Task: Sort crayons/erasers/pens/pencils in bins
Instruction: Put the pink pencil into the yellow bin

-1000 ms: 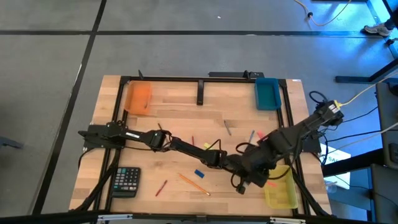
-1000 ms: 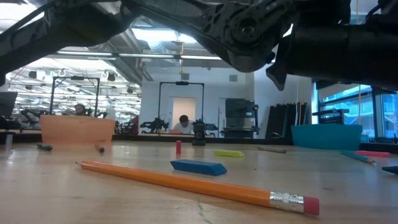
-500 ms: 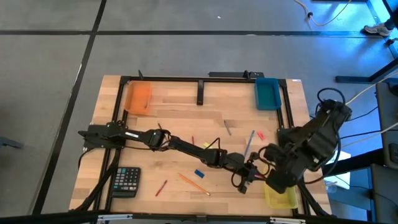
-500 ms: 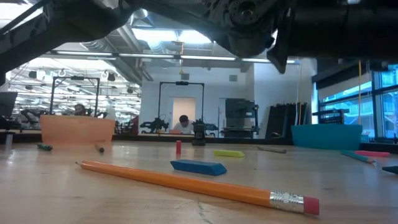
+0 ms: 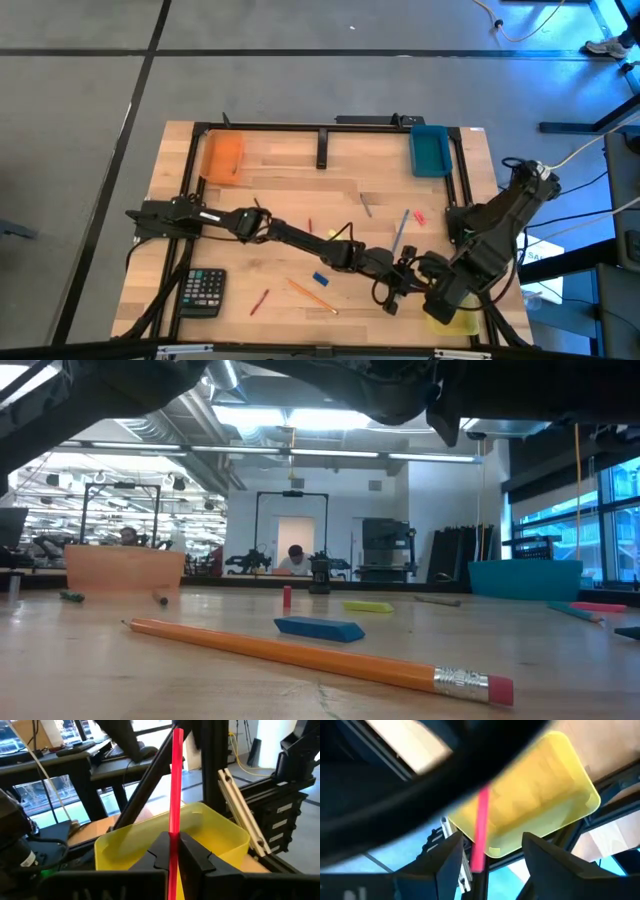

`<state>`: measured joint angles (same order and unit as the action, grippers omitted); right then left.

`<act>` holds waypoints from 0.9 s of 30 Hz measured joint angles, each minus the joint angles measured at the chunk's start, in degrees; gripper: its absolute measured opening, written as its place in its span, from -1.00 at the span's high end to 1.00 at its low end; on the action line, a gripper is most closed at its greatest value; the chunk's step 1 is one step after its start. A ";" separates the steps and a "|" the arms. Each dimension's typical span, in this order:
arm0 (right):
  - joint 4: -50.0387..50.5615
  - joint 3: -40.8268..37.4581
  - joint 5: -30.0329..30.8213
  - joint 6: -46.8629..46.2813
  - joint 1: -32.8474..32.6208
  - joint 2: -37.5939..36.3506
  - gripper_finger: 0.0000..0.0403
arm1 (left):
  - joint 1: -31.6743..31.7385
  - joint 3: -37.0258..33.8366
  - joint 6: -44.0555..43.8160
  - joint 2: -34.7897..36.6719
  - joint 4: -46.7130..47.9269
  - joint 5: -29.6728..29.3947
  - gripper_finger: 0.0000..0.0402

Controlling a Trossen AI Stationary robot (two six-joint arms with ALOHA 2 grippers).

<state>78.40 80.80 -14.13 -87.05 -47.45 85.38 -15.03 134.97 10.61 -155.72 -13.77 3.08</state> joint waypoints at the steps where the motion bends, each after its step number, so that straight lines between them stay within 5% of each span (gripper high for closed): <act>1: -0.98 -0.82 -0.64 -0.01 0.03 -0.02 -0.03 | -0.15 -0.01 0.01 0.00 0.04 -0.21 0.94; 10: -6.78 -5.10 -2.54 0.02 0.03 -0.03 0.09 | -0.48 -0.01 0.50 0.00 0.32 -0.98 0.94; 20: -6.36 -3.84 -2.21 0.30 0.31 -0.02 0.87 | -0.52 0.00 0.25 0.00 -0.01 -1.77 0.94; 27: -5.07 -3.69 -2.44 -0.28 0.36 -0.02 0.79 | -0.36 0.00 -1.31 0.02 0.06 -2.73 0.79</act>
<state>73.33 77.11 -16.57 -87.32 -47.09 85.36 -15.38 134.97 9.30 -155.70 -13.71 0.35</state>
